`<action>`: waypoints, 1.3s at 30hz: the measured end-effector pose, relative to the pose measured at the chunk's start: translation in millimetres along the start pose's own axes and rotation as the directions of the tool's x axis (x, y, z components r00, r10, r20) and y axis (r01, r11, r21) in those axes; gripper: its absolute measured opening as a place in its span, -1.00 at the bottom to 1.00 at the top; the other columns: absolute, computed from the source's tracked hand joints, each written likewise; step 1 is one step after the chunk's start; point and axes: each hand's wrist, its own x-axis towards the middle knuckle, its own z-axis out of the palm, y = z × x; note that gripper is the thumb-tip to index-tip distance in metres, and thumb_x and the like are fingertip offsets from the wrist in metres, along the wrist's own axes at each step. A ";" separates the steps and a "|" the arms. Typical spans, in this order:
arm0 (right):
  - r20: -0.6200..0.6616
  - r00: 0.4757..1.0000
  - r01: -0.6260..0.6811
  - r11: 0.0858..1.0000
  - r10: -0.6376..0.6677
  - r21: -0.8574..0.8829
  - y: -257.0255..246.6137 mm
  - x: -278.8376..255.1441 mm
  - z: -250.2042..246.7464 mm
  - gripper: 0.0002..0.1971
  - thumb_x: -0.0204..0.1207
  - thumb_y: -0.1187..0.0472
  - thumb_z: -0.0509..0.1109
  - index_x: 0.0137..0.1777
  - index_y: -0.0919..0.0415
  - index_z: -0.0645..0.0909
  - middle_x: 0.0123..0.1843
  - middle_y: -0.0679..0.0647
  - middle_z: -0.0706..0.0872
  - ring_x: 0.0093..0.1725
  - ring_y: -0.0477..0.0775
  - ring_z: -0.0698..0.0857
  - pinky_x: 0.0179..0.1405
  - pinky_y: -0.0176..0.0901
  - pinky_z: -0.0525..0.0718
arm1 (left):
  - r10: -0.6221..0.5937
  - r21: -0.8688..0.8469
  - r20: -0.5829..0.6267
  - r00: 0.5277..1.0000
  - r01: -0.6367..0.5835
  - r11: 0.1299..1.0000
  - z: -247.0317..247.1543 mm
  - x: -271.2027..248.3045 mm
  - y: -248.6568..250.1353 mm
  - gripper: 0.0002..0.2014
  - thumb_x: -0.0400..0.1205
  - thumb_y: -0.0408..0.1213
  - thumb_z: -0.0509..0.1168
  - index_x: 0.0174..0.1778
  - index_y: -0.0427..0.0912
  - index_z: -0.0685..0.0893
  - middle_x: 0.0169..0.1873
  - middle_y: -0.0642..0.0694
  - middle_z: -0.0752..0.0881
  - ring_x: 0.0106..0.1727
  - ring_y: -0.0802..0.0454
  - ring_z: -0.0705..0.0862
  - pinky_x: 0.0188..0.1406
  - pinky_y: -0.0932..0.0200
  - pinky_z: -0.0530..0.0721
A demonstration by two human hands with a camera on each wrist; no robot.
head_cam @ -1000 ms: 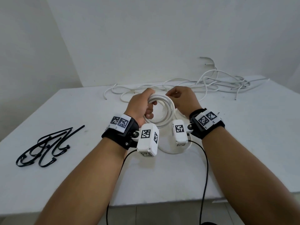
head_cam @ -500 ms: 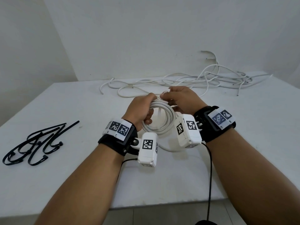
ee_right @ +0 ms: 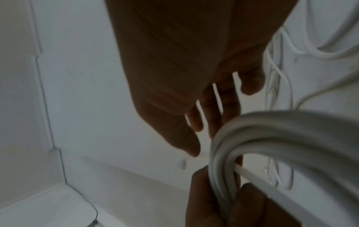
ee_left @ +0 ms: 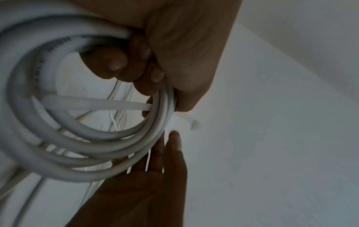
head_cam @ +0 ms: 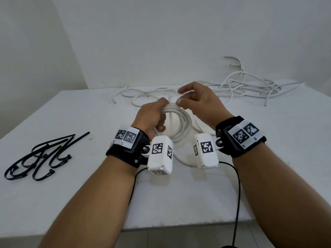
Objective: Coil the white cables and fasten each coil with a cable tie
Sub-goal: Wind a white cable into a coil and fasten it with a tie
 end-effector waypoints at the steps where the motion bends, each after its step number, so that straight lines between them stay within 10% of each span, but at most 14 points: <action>1: -0.003 0.997 0.075 0.995 -0.076 -0.071 -0.8 -0.8 -0.6 -0.72 0.44 0.16 0.59 0.10 0.07 0.64 -0.14 -0.06 0.74 -0.23 -0.17 0.63 -0.25 -0.44 0.54 | -0.010 -0.045 -0.039 0.999 0.008 0.999 -3.6 1.0 2.2 -0.71 0.59 -0.21 0.30 -0.44 -0.09 0.43 -0.66 -0.01 0.27 -0.62 0.06 0.16 -0.60 0.26 0.19; 6: 0.202 0.944 0.321 0.867 -0.260 -0.381 -10.4 -8.0 7.5 -0.83 0.35 0.01 0.65 -0.13 -0.02 0.75 -0.20 -0.08 0.56 -0.19 -0.13 0.53 -0.14 -0.29 0.45 | -0.004 -0.137 -0.151 0.988 -0.017 0.990 -12.7 3.9 6.0 -0.73 0.57 -0.21 0.28 -0.44 -0.11 0.44 -0.67 -0.01 0.28 -0.63 0.05 0.17 -0.60 0.25 0.23; 16: 0.195 0.967 0.254 0.646 -0.163 -0.720 -19.3 -4.5 20.1 -0.74 0.44 -0.20 0.50 -0.06 -0.06 0.82 -0.29 -0.18 0.39 -0.09 -0.04 0.46 -0.03 -0.09 0.44 | 0.103 -0.084 -0.152 0.983 -0.117 0.990 -3.8 0.3 5.7 -0.71 0.60 -0.18 0.30 -0.43 -0.12 0.49 -0.70 0.02 0.33 -0.64 0.07 0.28 -0.60 0.27 0.30; 30: 0.137 0.991 0.081 0.774 0.007 -0.627 -18.4 -10.5 22.7 -0.88 0.42 0.00 0.48 -0.30 -0.03 0.73 -0.27 -0.17 0.56 0.02 0.01 0.57 0.11 0.09 0.57 | 0.089 -0.085 -0.151 0.984 -0.103 0.991 -3.5 2.8 -1.4 -0.72 0.61 -0.16 0.33 -0.40 -0.12 0.52 -0.66 -0.01 0.34 -0.64 0.07 0.27 -0.62 0.29 0.31; 34: 0.135 0.991 0.084 0.870 -0.020 -0.486 -21.3 -12.7 21.3 -0.84 0.51 0.13 0.38 -0.24 0.18 0.65 -0.19 -0.03 0.63 -0.18 -0.08 0.60 -0.18 -0.40 0.51 | 0.093 -0.108 -0.186 0.978 -0.114 0.988 -8.6 5.2 1.4 -0.85 0.59 -0.20 0.34 -0.24 -0.14 0.73 -0.67 0.01 0.34 -0.61 0.07 0.27 -0.63 0.28 0.29; 39: 0.056 0.980 0.197 0.924 -0.189 -0.328 -17.7 -11.6 27.1 -0.85 0.56 0.24 0.35 -0.20 0.30 0.55 0.00 0.01 0.67 -0.25 -0.07 0.65 -0.31 -0.47 0.48 | 0.087 -0.111 -0.159 0.983 -0.105 0.988 -11.6 5.5 1.6 -0.81 0.59 -0.22 0.33 -0.03 -0.18 0.81 -0.68 0.02 0.34 -0.59 0.07 0.27 -0.61 0.28 0.28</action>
